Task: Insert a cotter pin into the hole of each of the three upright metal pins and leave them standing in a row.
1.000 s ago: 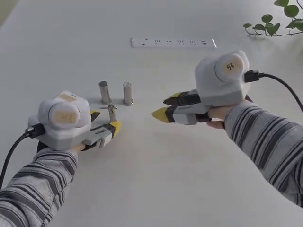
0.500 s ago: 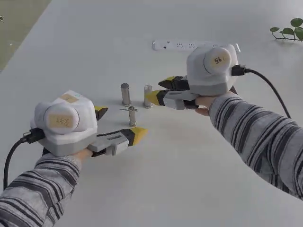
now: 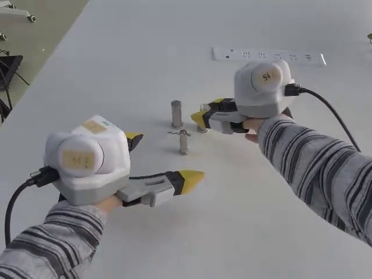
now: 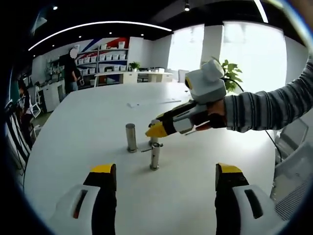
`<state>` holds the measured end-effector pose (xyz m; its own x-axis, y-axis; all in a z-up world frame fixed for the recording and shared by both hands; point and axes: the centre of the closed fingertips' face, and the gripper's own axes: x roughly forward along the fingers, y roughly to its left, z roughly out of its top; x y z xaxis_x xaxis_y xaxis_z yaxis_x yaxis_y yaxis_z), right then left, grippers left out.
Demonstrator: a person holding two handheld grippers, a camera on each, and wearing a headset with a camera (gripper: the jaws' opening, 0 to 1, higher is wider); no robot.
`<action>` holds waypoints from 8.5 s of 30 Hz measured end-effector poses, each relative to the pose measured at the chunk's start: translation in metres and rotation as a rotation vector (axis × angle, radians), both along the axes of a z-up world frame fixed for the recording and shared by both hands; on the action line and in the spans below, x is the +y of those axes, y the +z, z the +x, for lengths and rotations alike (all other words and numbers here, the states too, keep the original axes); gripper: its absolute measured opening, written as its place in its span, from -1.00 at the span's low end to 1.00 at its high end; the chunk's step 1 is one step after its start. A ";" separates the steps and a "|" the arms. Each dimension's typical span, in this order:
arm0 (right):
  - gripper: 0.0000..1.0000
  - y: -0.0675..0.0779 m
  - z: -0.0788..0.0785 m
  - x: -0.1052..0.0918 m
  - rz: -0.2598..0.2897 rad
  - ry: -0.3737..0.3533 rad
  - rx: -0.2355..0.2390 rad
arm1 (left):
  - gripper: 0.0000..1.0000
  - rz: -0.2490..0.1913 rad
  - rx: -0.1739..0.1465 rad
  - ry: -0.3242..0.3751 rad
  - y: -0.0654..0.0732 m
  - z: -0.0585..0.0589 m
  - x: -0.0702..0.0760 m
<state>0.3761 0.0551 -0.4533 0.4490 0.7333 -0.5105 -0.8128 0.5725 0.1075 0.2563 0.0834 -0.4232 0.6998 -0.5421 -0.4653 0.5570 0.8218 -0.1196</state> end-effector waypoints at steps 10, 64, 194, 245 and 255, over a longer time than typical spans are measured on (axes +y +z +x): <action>-0.78 0.003 -0.001 0.008 0.025 0.026 -0.020 | 0.67 -0.017 -0.001 0.029 0.006 -0.007 0.005; -0.83 0.006 -0.099 -0.062 -0.053 0.097 -0.064 | 0.60 0.024 -0.006 0.003 0.022 -0.059 -0.002; -1.00 -0.040 -0.023 -0.151 -0.646 0.309 0.125 | 0.87 0.065 0.051 -0.003 0.011 -0.056 0.005; -1.00 0.048 -0.110 -0.082 -0.364 0.498 -0.307 | -0.35 -0.180 0.146 -0.114 0.046 -0.023 -0.073; -1.00 0.051 -0.132 -0.069 -0.378 0.575 -0.361 | -0.63 -0.230 0.191 -0.102 0.044 -0.024 -0.079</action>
